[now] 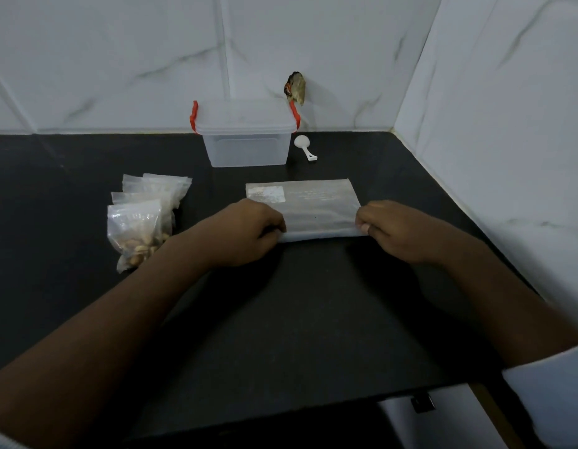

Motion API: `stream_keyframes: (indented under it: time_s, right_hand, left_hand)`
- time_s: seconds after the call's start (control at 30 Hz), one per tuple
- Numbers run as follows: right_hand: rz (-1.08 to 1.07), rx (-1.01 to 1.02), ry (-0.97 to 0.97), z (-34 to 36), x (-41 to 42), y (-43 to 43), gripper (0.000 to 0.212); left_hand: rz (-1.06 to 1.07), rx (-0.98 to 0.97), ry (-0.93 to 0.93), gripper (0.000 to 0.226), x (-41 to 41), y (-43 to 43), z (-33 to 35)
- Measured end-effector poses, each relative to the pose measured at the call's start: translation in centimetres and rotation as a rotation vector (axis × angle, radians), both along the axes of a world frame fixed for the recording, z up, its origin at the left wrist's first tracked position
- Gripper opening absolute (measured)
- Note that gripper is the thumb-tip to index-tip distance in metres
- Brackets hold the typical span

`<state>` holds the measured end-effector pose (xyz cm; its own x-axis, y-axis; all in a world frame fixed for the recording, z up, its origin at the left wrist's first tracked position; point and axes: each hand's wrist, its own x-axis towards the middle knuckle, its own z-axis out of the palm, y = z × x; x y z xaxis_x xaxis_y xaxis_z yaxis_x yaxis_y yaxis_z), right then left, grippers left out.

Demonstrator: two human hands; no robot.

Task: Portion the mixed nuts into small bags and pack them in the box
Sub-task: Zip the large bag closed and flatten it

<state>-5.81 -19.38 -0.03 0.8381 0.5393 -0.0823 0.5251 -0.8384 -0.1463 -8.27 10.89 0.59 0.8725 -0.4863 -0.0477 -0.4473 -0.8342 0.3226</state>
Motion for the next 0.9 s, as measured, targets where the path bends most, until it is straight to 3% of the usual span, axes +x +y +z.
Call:
stream_keyframes:
  time_s: [0.27, 0.6, 0.9]
  right_hand:
    - [-0.145, 0.196, 0.08, 0.5, 2.2, 0.8, 0.013]
    - [0.011, 0.165, -0.131, -1.7, 2.5, 0.7, 0.013]
    - [0.009, 0.176, 0.054, -0.4, 2.3, -1.3, 0.02]
  left_hand:
    - [0.197, -0.157, 0.048, 0.021, 1.4, 0.0, -0.9]
    - [0.248, -0.135, -0.208, 0.016, 1.5, 0.8, -2.5]
    - [0.168, -0.015, 0.024, 0.032, 1.2, 2.7, -0.9]
